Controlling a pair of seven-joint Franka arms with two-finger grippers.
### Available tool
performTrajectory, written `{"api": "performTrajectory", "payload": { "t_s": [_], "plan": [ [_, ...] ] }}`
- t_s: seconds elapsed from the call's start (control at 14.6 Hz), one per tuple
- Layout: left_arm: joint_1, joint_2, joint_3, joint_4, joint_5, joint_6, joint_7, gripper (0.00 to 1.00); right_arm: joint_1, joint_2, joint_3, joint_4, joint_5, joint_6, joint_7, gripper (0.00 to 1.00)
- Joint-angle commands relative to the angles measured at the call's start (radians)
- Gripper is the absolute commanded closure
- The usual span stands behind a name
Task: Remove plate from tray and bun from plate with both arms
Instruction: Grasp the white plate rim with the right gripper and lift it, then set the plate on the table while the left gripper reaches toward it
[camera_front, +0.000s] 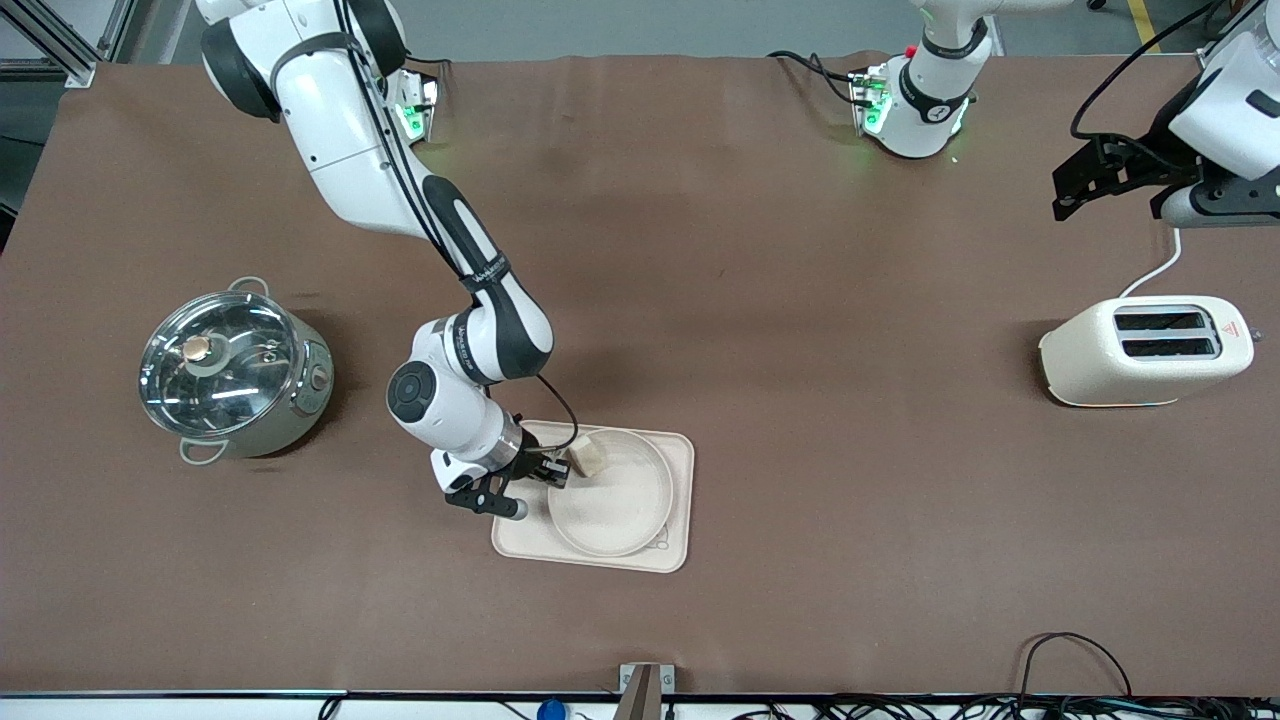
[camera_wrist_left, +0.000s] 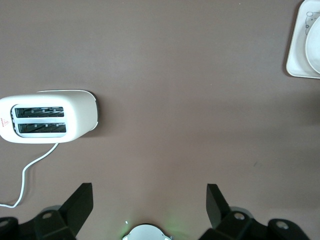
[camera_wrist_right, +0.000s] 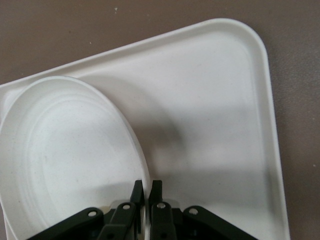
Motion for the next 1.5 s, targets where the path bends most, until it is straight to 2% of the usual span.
{"api": "performTrajectory", "payload": {
  "t_s": [0.0,0.27,0.48,0.61,0.75,0.89,0.96,1.16,1.3,1.43],
  "plan": [
    [-0.001,0.000,-0.013,0.008,0.017,-0.013,0.008,0.00,-0.009,-0.011,0.001,0.002,0.016,-0.006,-0.001,1.00],
    [-0.003,0.001,-0.013,0.007,0.015,-0.013,0.009,0.00,-0.010,-0.043,0.014,0.002,0.024,-0.023,0.004,1.00],
    [-0.001,0.000,-0.013,0.008,0.015,-0.013,0.011,0.00,-0.016,-0.126,0.014,-0.021,0.078,-0.161,0.012,1.00],
    [-0.001,0.001,-0.012,0.008,0.015,-0.013,0.009,0.00,-0.007,-0.225,0.023,-0.125,0.111,-0.160,0.004,1.00],
    [-0.001,0.001,-0.013,0.008,0.015,-0.013,0.009,0.00,0.017,-0.348,0.030,-0.284,0.134,-0.139,-0.011,1.00],
    [-0.001,0.000,-0.013,0.010,0.015,-0.013,0.009,0.00,0.065,-0.468,0.059,-0.514,0.138,0.016,-0.059,1.00],
    [-0.001,0.000,-0.012,0.010,0.014,-0.013,0.008,0.00,0.076,-0.517,0.098,-0.637,0.139,0.118,-0.073,1.00],
    [-0.003,-0.002,-0.013,0.010,0.014,-0.013,0.006,0.00,0.073,-0.592,0.211,-0.867,0.139,0.309,-0.074,1.00],
    [-0.003,0.000,-0.015,0.008,0.006,-0.013,0.005,0.00,0.070,-0.615,0.259,-0.944,0.139,0.374,-0.074,1.00],
    [-0.013,0.007,-0.039,0.005,0.002,-0.010,-0.018,0.00,0.069,-0.612,0.276,-0.985,0.139,0.433,-0.076,1.00]
  ]
}}
